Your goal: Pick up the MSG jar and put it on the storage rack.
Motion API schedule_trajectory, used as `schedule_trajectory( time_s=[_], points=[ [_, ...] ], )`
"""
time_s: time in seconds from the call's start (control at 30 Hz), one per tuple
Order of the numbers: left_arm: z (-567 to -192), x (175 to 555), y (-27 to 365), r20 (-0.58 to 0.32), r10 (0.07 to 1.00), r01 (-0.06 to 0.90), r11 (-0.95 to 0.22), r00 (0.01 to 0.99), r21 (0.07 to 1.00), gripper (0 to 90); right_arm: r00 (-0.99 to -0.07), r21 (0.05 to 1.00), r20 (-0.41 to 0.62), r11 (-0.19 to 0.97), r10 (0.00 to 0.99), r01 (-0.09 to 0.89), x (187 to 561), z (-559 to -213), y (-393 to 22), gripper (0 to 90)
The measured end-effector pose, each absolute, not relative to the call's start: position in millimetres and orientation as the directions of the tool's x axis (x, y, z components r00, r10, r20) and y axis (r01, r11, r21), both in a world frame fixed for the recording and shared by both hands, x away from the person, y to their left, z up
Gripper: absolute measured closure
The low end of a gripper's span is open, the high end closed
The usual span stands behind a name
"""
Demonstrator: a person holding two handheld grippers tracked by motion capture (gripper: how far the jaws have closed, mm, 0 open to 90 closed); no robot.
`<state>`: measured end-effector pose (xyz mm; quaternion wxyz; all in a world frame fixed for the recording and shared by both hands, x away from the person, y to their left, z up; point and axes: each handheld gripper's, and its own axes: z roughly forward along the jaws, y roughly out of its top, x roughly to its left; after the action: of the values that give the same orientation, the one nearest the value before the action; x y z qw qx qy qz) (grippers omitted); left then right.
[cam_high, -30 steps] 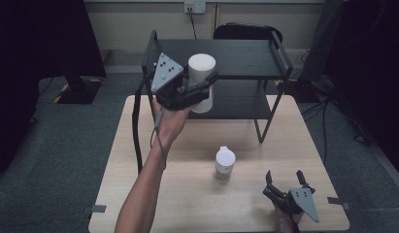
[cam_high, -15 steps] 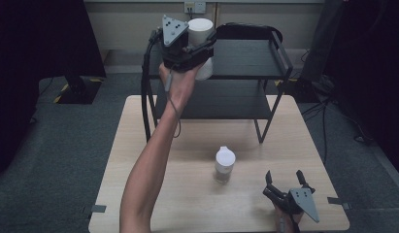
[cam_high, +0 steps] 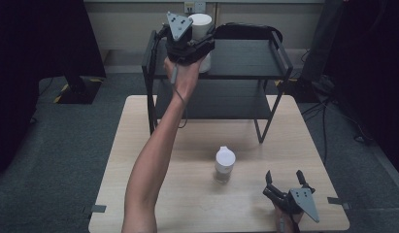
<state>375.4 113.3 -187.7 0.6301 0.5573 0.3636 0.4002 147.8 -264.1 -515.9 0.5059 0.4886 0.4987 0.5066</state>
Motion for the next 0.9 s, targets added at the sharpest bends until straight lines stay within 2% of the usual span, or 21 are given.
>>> schedule_trajectory(
  time_s=[0.77,0.8,0.9],
  points=[
    [-191.9,379.9,108.3,-0.001,0.919,-0.101,0.045,0.395,0.994,33.5,-0.011,1.000,-0.010,0.010,1.000,-0.026,147.7,-515.9,-264.3,0.0],
    [-192.0,380.0,108.3,-0.004,0.919,-0.099,0.047,0.394,0.994,32.8,-0.011,1.000,-0.010,0.010,1.000,-0.026,147.7,-515.9,-264.2,0.0],
    [-194.6,378.2,105.9,-0.001,0.928,-0.119,0.048,0.373,0.992,22.0,-0.011,1.000,-0.010,0.010,1.000,-0.026,147.7,-515.9,-264.2,0.0]
  ],
)
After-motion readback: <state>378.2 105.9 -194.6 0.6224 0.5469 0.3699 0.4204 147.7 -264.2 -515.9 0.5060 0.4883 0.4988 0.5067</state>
